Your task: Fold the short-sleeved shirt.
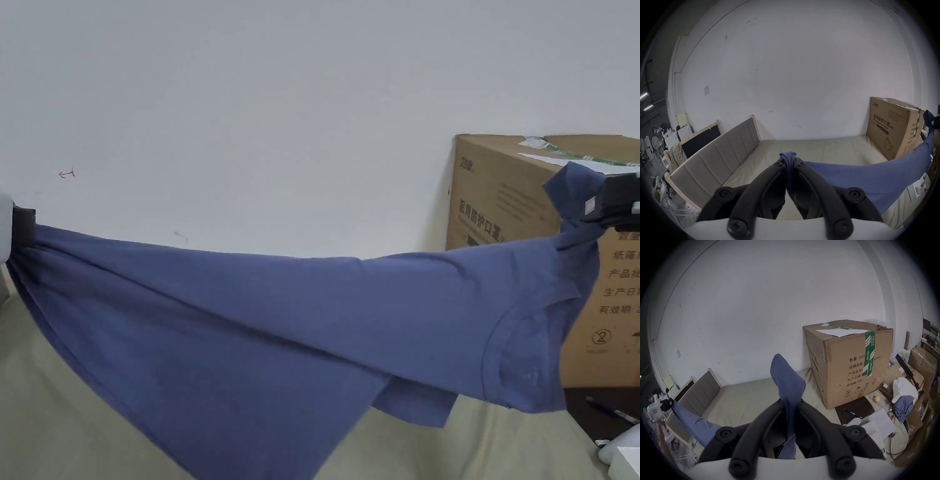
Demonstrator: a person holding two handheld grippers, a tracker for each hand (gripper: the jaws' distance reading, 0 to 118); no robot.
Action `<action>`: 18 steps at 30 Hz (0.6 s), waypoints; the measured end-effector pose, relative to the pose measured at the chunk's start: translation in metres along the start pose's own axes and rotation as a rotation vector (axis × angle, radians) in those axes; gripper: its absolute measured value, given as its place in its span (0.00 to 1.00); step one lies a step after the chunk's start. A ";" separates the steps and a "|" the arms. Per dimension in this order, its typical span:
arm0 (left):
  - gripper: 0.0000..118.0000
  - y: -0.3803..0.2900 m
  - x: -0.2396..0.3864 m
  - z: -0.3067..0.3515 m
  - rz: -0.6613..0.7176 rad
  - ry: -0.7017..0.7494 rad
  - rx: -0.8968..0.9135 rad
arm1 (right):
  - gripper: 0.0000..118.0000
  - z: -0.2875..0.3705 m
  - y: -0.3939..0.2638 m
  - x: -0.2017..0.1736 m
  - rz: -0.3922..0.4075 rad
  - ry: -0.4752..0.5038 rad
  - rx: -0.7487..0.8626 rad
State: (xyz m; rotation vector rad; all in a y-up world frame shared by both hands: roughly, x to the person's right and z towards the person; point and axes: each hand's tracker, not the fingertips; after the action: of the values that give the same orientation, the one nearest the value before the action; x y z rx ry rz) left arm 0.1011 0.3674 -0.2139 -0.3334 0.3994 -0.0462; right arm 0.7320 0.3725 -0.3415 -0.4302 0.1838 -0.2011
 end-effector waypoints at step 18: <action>0.05 0.026 0.014 -0.140 0.016 0.088 0.015 | 0.06 -0.156 0.002 -0.025 0.052 -0.005 -0.122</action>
State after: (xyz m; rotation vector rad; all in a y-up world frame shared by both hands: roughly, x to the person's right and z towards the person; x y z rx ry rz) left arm 0.0584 0.3469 -0.3492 -0.3142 0.4889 -0.0487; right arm 0.6746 0.3188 -0.4783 -0.5466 0.2024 -0.1377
